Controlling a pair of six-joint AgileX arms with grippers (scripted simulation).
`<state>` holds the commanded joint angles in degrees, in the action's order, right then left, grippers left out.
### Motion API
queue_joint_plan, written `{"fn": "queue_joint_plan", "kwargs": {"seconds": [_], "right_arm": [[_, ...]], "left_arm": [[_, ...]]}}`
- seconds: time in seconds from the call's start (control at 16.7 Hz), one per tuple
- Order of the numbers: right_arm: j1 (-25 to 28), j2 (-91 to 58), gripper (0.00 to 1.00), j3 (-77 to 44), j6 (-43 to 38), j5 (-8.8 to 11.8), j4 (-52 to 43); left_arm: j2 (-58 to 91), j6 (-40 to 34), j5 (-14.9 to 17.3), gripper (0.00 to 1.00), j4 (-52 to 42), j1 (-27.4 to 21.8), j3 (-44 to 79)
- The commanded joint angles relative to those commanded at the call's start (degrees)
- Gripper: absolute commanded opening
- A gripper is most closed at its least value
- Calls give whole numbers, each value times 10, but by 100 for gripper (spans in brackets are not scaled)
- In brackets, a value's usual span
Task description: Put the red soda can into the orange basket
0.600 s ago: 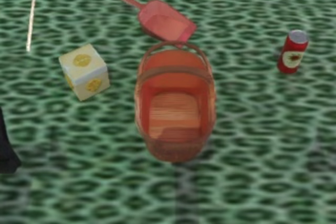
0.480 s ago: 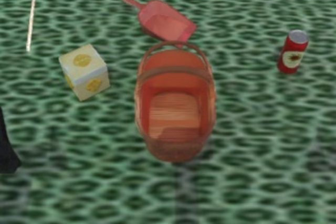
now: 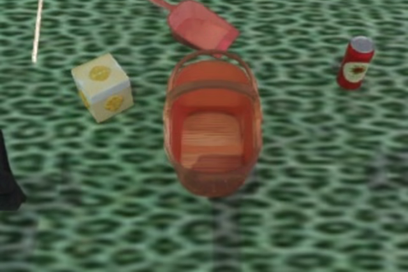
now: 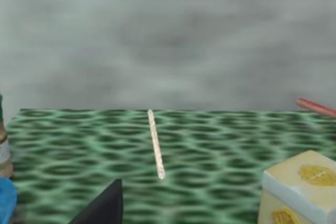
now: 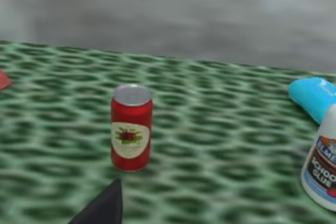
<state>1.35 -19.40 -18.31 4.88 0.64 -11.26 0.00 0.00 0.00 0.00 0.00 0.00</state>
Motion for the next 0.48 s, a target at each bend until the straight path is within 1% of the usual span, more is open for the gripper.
{"fn": "queue_joint_plan", "kwargs": {"seconds": [0.24, 0.48], "right_arm": [[11, -199, 100, -191, 50, 4, -116], [23, -433, 100, -420, 109, 9, -250]], "left_arm": [[0, 0, 0, 100, 0, 0, 0], [0, 0, 0, 100, 0, 0, 0]]}}
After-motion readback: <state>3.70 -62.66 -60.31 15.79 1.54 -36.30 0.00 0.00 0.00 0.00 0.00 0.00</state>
